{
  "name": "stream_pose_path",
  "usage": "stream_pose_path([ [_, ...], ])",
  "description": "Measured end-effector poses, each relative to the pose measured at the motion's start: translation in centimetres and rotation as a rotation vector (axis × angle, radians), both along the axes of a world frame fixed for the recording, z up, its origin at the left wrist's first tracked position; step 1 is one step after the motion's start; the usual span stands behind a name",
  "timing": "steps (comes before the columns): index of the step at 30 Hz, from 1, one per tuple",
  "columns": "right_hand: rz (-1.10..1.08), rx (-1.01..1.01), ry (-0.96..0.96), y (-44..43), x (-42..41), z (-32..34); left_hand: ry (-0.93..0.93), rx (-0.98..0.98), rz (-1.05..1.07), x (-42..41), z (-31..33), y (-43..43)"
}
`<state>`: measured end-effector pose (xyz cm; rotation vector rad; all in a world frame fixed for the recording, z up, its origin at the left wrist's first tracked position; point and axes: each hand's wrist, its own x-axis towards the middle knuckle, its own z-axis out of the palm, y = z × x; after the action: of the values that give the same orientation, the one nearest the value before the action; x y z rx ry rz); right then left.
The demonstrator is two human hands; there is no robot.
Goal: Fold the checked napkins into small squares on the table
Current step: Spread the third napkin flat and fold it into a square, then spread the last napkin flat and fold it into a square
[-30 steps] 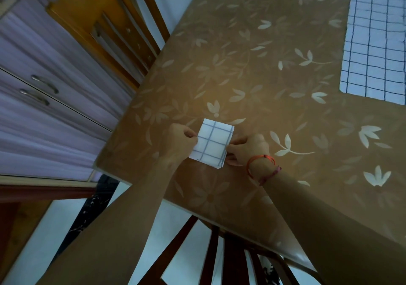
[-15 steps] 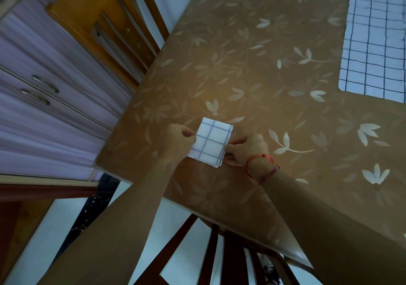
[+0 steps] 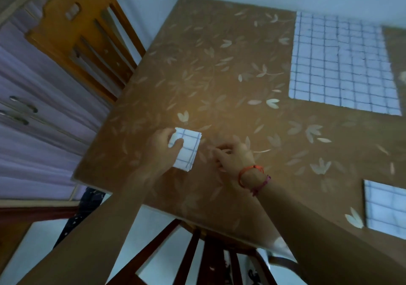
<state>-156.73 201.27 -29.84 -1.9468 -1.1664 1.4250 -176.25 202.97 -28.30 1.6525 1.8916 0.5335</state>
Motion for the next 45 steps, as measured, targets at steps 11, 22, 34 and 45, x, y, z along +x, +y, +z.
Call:
stream_pose_path([
  [11, 0.107, 0.126, -0.302, -4.7, 14.2, 5.3, 0.161, 0.112, -0.373, 12.7, 5.4, -2.3],
  [22, -0.010, -0.002, -0.617, -8.2, 31.3, 3.0, 0.385, 0.240, -0.541, 23.9, 8.6, -1.6],
  [34, 0.106, 0.224, -1.050, -4.1, 36.0, 8.2, 0.504, 0.191, -0.575, 31.4, 6.0, 3.8],
  [45, 0.113, 0.171, -1.064, 6.4, 41.2, 0.1, 0.592, 0.176, -0.558, 37.8, -2.6, 13.7],
])
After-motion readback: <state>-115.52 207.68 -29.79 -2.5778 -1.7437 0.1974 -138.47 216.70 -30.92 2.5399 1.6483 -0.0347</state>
